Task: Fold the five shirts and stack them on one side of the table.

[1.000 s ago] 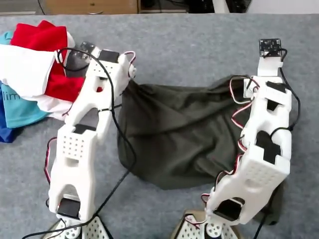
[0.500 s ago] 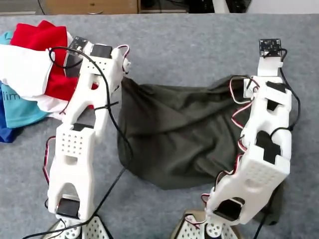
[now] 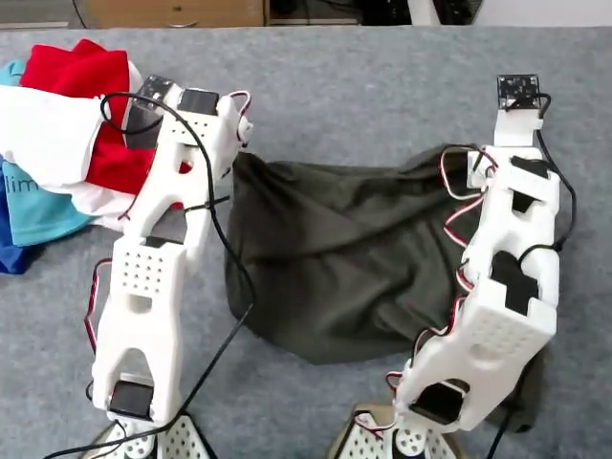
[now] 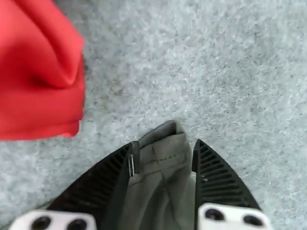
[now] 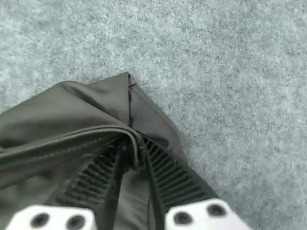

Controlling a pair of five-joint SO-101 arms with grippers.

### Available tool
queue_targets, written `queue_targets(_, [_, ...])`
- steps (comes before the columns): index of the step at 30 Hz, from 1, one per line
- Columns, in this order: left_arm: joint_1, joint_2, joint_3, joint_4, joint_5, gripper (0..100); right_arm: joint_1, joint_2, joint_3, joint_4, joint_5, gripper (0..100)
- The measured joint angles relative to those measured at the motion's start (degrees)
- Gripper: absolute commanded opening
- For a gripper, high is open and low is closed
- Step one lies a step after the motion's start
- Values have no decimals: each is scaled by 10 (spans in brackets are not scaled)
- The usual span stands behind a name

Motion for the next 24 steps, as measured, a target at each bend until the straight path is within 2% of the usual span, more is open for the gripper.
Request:
queue_targets(4, [0,0,0,0,-5,126,0,0,0,0,0,2])
queue_targets(11, [26,0,-1,0,-28,126,0,0,0,0,0,2])
queue_targets(24, [25,0,-1,0,-33,122,-1,0,0,0,0,2])
